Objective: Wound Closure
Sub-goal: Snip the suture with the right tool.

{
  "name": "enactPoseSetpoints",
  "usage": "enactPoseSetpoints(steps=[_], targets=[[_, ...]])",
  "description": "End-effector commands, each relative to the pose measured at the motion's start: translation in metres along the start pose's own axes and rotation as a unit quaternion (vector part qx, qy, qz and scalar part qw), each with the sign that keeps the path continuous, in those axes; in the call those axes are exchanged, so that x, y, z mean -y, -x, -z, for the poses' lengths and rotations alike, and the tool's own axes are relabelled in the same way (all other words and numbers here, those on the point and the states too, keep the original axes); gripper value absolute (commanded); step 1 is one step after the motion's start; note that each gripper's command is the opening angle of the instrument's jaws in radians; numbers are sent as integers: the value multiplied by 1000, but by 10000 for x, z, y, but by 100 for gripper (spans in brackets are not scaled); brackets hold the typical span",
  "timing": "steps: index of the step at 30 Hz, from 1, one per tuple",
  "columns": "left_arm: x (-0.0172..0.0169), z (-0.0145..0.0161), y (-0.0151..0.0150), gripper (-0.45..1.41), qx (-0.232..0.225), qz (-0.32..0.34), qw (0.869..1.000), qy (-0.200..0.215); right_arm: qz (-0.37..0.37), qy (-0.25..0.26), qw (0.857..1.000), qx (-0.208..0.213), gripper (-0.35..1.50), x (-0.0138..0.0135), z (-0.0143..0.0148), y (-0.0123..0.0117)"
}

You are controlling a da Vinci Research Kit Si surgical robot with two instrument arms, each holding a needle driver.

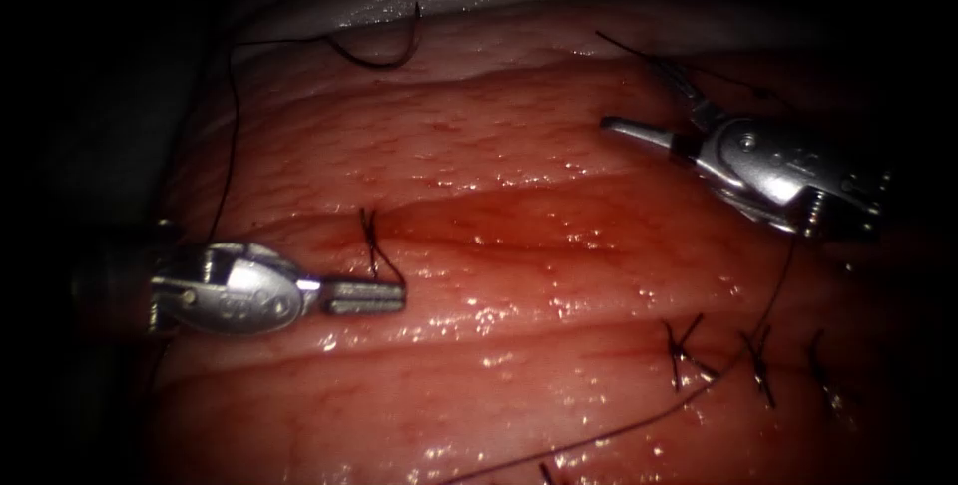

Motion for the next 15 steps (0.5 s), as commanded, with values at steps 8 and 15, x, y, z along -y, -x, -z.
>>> enactPoseSetpoints(steps=[8,15], targets=[[13,21,5,-45,-5,5,1000,-28,27,-65,997,-6,125,38,-31,18],[16,33,7,-45,1,8,999,-38,59,-156,986,-14,133,87,-59,30]])
